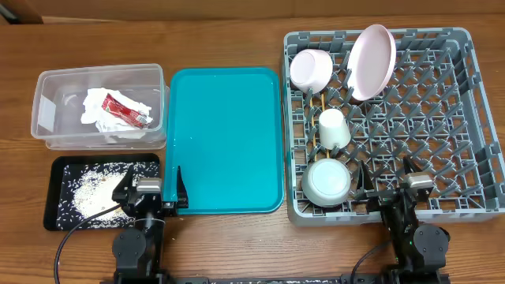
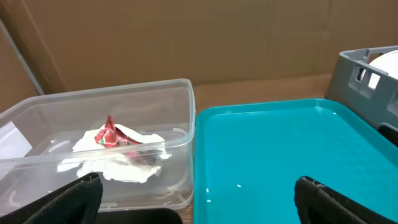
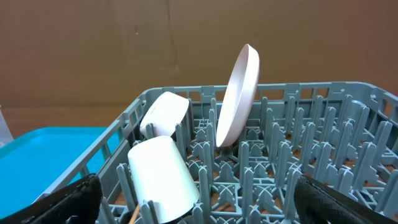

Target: Sort waste into correct bins and load items into the dishwasher

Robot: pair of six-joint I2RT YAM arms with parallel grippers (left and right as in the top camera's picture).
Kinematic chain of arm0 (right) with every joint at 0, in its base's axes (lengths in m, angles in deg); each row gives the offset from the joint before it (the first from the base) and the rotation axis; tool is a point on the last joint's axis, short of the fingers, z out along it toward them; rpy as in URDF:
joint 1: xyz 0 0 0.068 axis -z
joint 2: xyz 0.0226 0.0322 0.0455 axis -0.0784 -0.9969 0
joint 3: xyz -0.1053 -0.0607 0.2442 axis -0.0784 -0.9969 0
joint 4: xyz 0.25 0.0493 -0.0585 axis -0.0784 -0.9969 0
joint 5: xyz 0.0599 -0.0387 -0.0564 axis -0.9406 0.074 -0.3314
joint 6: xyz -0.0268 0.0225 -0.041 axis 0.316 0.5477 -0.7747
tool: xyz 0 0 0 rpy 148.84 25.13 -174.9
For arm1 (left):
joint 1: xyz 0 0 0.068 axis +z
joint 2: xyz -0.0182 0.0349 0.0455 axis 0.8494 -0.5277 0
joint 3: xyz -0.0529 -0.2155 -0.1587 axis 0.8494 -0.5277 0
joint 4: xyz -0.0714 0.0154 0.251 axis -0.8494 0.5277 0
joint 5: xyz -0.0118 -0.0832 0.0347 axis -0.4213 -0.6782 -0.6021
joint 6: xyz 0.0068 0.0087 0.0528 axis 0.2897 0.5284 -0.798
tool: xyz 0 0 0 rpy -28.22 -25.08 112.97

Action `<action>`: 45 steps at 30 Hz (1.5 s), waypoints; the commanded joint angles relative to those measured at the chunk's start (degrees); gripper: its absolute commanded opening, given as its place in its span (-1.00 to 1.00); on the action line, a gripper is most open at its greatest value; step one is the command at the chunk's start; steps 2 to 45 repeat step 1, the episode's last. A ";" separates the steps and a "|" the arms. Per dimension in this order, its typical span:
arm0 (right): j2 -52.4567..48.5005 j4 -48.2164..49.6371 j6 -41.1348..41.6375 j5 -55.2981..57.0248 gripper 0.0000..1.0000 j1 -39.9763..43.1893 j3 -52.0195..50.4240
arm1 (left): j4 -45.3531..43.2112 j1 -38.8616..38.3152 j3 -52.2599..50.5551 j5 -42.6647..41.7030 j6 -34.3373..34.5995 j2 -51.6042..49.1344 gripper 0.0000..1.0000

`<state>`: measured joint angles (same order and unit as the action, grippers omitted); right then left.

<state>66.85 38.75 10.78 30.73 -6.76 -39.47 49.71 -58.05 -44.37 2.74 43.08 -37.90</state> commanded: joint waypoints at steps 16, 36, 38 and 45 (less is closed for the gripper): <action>0.66 0.33 -0.26 -0.09 1.00 0.13 -0.61 | -0.11 0.22 -0.24 0.39 -1.07 0.70 1.00; 0.66 0.33 -0.26 -0.09 1.00 0.13 -0.61 | -0.11 0.22 -0.24 0.39 -1.07 0.70 1.00; 0.66 0.33 -0.26 -0.09 1.00 0.13 -0.61 | -0.11 0.22 -0.24 0.39 -1.07 0.70 1.00; 0.66 0.33 -0.26 -0.09 1.00 0.13 -0.61 | -0.11 0.22 -0.24 0.39 -1.07 0.70 1.00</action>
